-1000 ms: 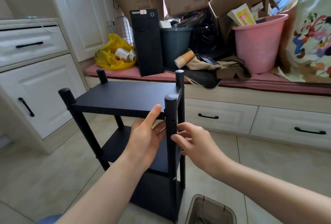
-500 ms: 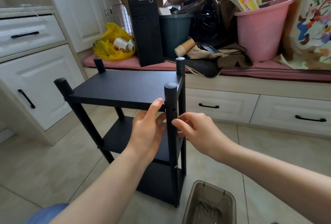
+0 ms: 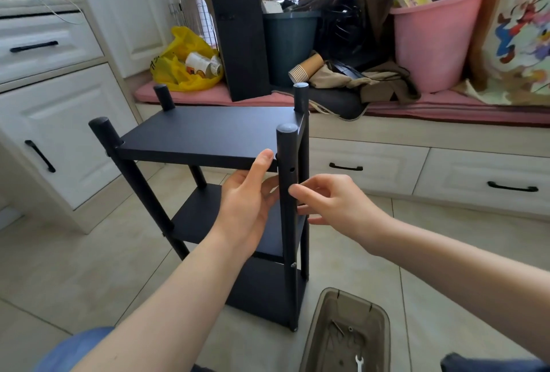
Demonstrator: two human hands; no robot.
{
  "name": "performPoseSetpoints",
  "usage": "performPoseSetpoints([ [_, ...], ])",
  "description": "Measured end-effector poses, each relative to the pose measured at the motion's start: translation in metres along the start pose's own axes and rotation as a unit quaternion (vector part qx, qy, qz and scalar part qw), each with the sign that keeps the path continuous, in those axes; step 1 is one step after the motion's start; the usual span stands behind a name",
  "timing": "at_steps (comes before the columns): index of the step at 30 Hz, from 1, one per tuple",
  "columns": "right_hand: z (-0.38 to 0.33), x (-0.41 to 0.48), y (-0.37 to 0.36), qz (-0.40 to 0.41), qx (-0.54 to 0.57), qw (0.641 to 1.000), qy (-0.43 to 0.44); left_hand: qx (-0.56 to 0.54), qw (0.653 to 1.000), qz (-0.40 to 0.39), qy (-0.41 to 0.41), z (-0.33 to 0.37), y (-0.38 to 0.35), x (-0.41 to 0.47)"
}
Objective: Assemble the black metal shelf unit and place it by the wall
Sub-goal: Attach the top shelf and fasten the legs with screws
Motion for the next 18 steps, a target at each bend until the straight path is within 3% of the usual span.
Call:
performPoseSetpoints([
  [5,0.004,0.004,0.009,-0.026,0.003,1.0,-0.007,0.002,1.0,-0.004,0.003,0.002,0.002,0.002],
  [10,0.055,0.012,0.014,-0.099,-0.063,0.986,-0.117,-0.026,0.999,-0.003,0.022,0.001,0.001,0.003],
  [15,0.146,0.004,-0.01,-0.278,-0.242,0.893,-0.258,-0.03,0.999,-0.004,0.029,0.0,0.0,0.003],
  [18,0.201,-0.007,-0.033,-0.301,-0.243,0.865,-0.319,-0.026,0.999,-0.007,0.03,-0.001,0.0,0.005],
])
Point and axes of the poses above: each hand's wrist, its own x-axis towards the middle knuckle, its own y-axis out of the back of the hand, z = x × y, the point moved 2 cm from there along x, towards the middle knuckle, and after that the axes turned 5 degrees about -x, right-handed, at the moved point
